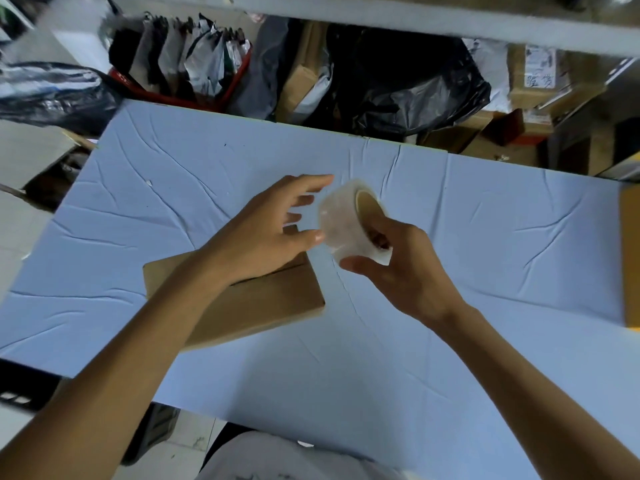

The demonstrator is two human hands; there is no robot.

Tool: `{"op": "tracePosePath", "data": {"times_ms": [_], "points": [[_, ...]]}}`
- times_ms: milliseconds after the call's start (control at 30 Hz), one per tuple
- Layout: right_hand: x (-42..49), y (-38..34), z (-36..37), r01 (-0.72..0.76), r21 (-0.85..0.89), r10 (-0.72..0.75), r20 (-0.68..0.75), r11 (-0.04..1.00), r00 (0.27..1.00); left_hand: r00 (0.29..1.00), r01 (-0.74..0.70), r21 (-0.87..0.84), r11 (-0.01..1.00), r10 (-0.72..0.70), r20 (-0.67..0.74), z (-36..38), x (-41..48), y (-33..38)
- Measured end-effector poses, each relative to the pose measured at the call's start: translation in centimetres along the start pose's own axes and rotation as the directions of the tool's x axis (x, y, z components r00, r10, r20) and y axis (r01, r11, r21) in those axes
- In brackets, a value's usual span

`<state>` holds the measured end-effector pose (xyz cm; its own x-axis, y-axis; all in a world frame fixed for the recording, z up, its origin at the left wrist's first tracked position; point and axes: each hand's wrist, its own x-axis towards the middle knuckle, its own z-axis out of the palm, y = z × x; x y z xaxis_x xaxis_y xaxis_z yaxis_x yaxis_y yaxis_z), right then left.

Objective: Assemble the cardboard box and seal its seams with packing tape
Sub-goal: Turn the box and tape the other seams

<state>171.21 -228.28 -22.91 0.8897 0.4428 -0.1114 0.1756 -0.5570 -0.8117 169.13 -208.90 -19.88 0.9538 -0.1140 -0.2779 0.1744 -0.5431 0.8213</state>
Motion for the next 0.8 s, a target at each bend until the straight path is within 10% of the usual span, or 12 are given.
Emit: {"op": "tracePosePath", "data": {"times_ms": [500, 800], "points": [[1.3, -1.8, 1.5, 0.015, -0.002, -0.015, -0.078, 1.0, 0.997, 0.939, -0.088, 0.275, 0.957, 0.172, -0.297, 1.8, -1.3, 0.9], [1.2, -2.1, 1.4, 0.026, -0.015, -0.027, -0.082, 1.0, 0.996, 0.927, -0.153, 0.142, 0.978, 0.192, -0.322, 0.7, 0.3, 0.8]]}}
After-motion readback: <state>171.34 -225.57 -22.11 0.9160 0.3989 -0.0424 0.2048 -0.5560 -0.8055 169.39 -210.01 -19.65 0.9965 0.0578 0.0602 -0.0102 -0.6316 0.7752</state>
